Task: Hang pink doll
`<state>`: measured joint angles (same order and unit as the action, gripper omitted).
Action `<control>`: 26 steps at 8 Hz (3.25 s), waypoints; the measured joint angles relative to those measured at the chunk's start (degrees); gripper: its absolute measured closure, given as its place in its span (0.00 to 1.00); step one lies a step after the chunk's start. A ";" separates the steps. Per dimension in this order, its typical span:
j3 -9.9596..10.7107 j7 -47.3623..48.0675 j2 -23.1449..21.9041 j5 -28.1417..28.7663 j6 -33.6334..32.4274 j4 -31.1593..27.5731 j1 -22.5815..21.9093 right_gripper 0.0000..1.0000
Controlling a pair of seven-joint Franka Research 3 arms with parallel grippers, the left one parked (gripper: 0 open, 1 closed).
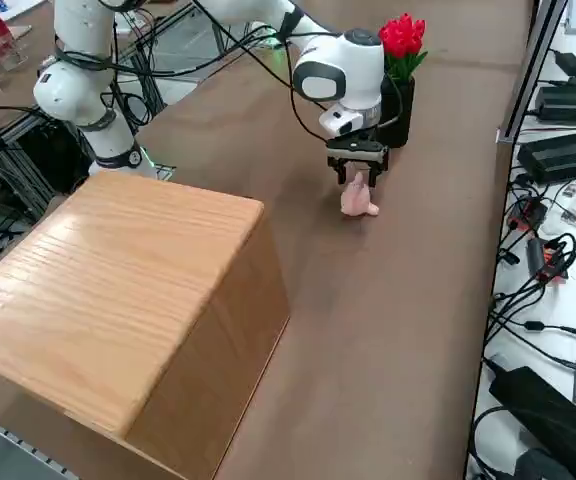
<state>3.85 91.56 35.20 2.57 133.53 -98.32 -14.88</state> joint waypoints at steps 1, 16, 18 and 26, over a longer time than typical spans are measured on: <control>0.05 0.41 0.35 -0.15 0.33 0.00 0.01 0.19; 15.17 1.77 -10.93 -4.68 -23.15 10.42 2.42 0.92; 15.19 -1.24 -12.25 -3.43 -25.98 11.20 3.26 0.92; 15.44 -21.64 -18.62 11.69 -30.93 6.29 13.87 0.92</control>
<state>19.29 69.93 16.58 14.25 102.60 -92.04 -1.01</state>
